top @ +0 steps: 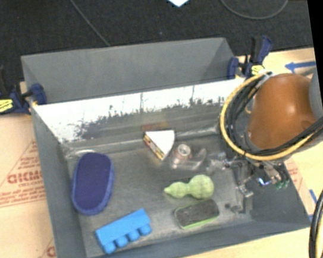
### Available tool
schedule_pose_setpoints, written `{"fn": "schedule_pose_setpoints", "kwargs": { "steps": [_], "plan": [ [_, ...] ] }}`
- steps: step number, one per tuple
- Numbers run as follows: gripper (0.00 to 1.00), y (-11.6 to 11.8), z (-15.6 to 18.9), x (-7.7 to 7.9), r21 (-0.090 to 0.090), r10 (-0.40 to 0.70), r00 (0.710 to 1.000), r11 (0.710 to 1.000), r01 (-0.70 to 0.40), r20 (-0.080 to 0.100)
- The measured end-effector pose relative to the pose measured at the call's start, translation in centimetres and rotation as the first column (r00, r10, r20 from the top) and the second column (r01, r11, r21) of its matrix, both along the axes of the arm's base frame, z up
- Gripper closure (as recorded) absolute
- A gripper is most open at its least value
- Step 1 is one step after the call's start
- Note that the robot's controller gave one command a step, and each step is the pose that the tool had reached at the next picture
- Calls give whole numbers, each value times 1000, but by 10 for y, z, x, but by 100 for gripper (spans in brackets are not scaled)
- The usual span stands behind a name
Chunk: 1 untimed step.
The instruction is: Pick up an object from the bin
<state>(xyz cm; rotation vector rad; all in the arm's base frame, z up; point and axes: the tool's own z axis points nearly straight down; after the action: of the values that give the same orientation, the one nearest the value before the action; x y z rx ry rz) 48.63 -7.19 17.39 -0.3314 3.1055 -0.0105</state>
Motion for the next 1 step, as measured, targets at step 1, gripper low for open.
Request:
{"fn": "schedule_pose_setpoints", "kwargs": {
  "steps": [1],
  "plan": [
    [0, 36, 63, -2, -20, 173, 984, 985, -173, 31]
  ]
}}
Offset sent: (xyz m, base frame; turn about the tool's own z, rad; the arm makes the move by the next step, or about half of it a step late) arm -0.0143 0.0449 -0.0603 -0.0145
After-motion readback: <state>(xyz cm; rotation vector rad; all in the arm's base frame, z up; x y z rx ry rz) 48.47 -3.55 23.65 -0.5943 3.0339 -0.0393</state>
